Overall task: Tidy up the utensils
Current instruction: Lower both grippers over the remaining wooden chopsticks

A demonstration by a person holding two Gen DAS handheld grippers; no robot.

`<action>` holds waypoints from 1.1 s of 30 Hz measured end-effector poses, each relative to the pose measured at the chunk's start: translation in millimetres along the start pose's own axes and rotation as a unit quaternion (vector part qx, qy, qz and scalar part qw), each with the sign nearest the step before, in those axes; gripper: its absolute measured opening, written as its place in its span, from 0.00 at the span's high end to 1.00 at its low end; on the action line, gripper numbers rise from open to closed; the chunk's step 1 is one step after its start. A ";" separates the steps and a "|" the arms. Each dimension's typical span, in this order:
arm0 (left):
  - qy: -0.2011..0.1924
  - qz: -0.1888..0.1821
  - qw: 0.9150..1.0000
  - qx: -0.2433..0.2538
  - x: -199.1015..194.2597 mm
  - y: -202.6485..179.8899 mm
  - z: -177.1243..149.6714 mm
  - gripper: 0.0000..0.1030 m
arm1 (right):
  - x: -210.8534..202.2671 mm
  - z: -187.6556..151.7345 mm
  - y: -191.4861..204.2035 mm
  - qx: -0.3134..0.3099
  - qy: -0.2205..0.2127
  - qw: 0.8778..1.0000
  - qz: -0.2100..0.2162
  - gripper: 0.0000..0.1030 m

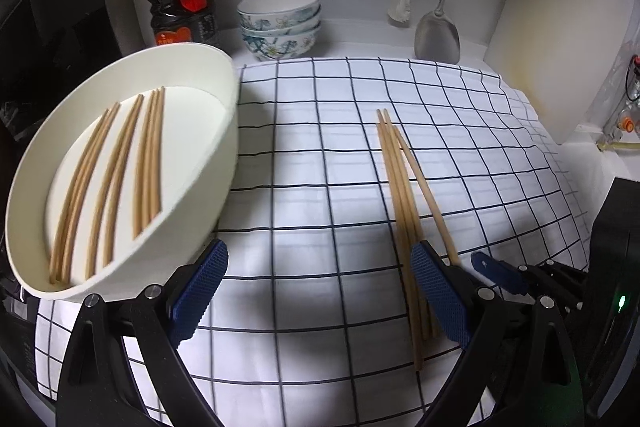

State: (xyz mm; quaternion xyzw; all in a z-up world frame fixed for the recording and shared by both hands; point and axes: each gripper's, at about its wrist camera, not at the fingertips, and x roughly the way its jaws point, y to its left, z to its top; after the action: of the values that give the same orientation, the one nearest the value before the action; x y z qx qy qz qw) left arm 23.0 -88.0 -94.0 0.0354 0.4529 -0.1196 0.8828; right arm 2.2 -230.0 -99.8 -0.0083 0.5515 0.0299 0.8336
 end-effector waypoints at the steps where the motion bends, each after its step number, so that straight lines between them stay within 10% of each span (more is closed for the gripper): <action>1: 0.002 -0.003 1.000 0.002 2.3 -3.1 0.0 0.11 | -0.1 0.0 -3.3 0.001 -0.002 1.000 -0.001 0.82; 33: 0.049 0.013 0.998 0.028 60.2 -28.4 -8.4 0.23 | 4.5 3.5 -48.7 0.034 -0.023 0.999 0.008 0.82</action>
State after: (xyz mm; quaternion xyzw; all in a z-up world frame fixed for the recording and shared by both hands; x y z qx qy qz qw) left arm 43.2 -124.9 -146.3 0.0714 0.4920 -0.1188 0.8595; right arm 10.0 -278.2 -103.6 0.0253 0.5328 0.0178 0.8457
